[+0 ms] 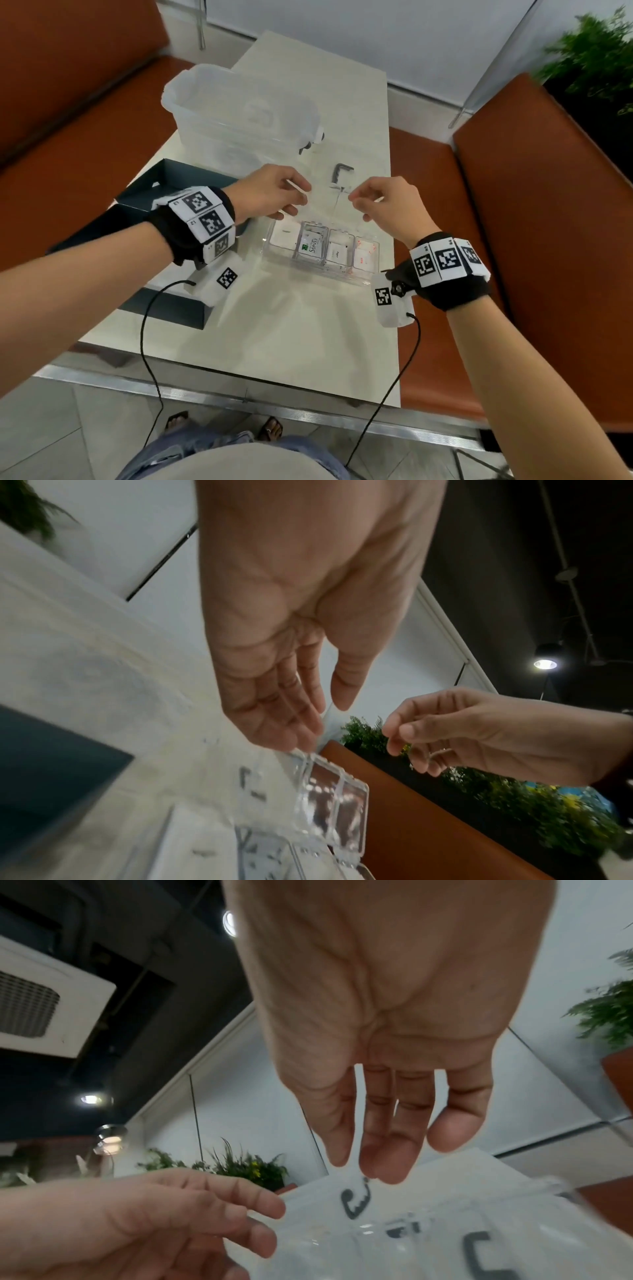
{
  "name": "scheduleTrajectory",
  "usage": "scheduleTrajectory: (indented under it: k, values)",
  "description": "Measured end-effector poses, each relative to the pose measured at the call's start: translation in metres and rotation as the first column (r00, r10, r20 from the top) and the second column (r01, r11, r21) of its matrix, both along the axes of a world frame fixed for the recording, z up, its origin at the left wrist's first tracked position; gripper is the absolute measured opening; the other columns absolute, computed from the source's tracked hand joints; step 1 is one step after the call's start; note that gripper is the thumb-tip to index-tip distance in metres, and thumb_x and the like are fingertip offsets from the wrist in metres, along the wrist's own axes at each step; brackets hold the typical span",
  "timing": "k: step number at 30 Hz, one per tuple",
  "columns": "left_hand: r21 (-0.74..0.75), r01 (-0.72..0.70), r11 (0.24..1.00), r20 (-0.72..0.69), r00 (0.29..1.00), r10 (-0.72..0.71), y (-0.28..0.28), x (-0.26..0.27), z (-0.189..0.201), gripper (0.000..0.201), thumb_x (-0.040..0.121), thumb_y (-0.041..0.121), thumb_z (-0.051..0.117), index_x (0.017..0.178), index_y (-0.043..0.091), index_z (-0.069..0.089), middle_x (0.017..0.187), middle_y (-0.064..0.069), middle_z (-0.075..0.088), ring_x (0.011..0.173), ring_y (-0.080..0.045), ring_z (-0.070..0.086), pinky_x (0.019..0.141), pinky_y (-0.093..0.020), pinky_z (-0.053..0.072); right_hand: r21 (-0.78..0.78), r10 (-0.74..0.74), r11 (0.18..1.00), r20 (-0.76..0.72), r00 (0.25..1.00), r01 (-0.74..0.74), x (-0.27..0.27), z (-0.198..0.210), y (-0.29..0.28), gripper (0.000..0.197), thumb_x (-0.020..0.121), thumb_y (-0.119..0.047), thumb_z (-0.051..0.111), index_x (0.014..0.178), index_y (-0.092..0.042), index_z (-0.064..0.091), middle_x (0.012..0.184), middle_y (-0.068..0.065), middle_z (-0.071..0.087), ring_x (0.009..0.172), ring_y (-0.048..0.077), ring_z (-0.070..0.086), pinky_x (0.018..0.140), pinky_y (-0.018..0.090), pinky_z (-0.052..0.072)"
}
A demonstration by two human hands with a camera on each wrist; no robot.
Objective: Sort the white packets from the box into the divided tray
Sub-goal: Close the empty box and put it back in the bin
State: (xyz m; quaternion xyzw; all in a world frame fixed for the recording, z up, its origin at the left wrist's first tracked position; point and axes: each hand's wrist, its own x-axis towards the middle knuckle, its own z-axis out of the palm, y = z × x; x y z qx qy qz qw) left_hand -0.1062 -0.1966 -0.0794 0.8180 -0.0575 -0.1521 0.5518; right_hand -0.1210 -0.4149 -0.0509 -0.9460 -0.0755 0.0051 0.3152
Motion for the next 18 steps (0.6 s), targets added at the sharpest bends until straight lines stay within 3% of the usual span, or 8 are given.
scheduleTrajectory:
  k: [4, 8, 11, 13, 15, 18]
  values:
    - [0.092, -0.035, 0.995, 0.096, 0.995, 0.026, 0.055, 0.005, 0.013, 0.02, 0.094, 0.019, 0.06, 0.113, 0.021, 0.062, 0.102, -0.003, 0.068, 0.085, -0.011, 0.067, 0.075, -0.027, 0.056, 0.13, 0.035, 0.991, -0.036, 0.999, -0.03, 0.002, -0.004, 0.049, 0.009, 0.088, -0.015, 0.063, 0.09, -0.019, 0.07, 0.081, -0.001, 0.07, 0.065, 0.009, 0.067, 0.059, 0.015, 0.048]
    - [0.247, -0.119, 0.962, 0.174, 0.982, 0.076, 0.128, 0.01, 0.009, 0.023, 0.093, 0.02, 0.06, 0.116, 0.019, 0.062, 0.105, -0.006, 0.067, 0.089, -0.02, 0.065, 0.077, -0.036, 0.055, 0.169, 0.004, 0.985, -0.152, 0.988, 0.022, 0.01, -0.031, 0.107, 0.016, 0.086, -0.013, 0.063, 0.101, -0.014, 0.067, 0.076, 0.003, 0.069, 0.064, 0.007, 0.063, 0.06, 0.021, 0.052]
    - [0.381, -0.239, 0.893, 0.203, 0.964, 0.171, 0.182, 0.016, -0.003, 0.027, 0.091, 0.021, 0.062, 0.118, 0.018, 0.061, 0.113, -0.004, 0.065, 0.092, -0.019, 0.06, 0.071, -0.028, 0.047, 0.125, -0.029, 0.99, -0.274, 0.961, 0.066, 0.016, -0.055, 0.148, 0.032, 0.087, -0.016, 0.064, 0.118, -0.008, 0.059, 0.093, 0.012, 0.067, 0.078, 0.017, 0.064, 0.073, 0.029, 0.056]
    - [0.459, -0.283, 0.842, 0.18, 0.958, 0.223, 0.21, 0.018, -0.014, 0.031, 0.091, 0.023, 0.063, 0.122, 0.016, 0.058, 0.118, -0.006, 0.063, 0.102, -0.022, 0.058, 0.082, -0.032, 0.046, 0.006, -0.056, 0.998, -0.279, 0.959, 0.06, 0.019, -0.067, 0.167, 0.042, 0.088, -0.024, 0.065, 0.126, -0.007, 0.054, 0.114, 0.012, 0.062, 0.1, 0.025, 0.062, 0.088, 0.032, 0.05]
    - [0.519, -0.294, 0.803, 0.155, 0.956, 0.25, 0.232, 0.019, -0.025, 0.037, 0.092, 0.025, 0.062, 0.126, 0.013, 0.054, 0.124, -0.009, 0.06, 0.11, -0.027, 0.057, 0.091, -0.036, 0.046, -0.093, -0.094, 0.993, -0.24, 0.966, 0.074, 0.019, -0.073, 0.183, 0.048, 0.09, -0.028, 0.063, 0.131, -0.007, 0.049, 0.128, 0.011, 0.055, 0.116, 0.027, 0.054, 0.091, 0.028, 0.04]
    - [0.571, -0.261, 0.779, 0.102, 0.963, 0.248, 0.251, 0.019, -0.039, 0.043, 0.096, 0.031, 0.057, 0.131, 0.005, 0.051, 0.13, -0.015, 0.057, 0.112, -0.03, 0.056, 0.091, -0.036, 0.044, -0.146, -0.179, 0.979, -0.258, 0.949, 0.145, 0.021, -0.08, 0.202, 0.05, 0.092, -0.029, 0.059, 0.131, -0.002, 0.044, 0.13, 0.015, 0.053, 0.117, 0.03, 0.052, 0.09, 0.031, 0.04]
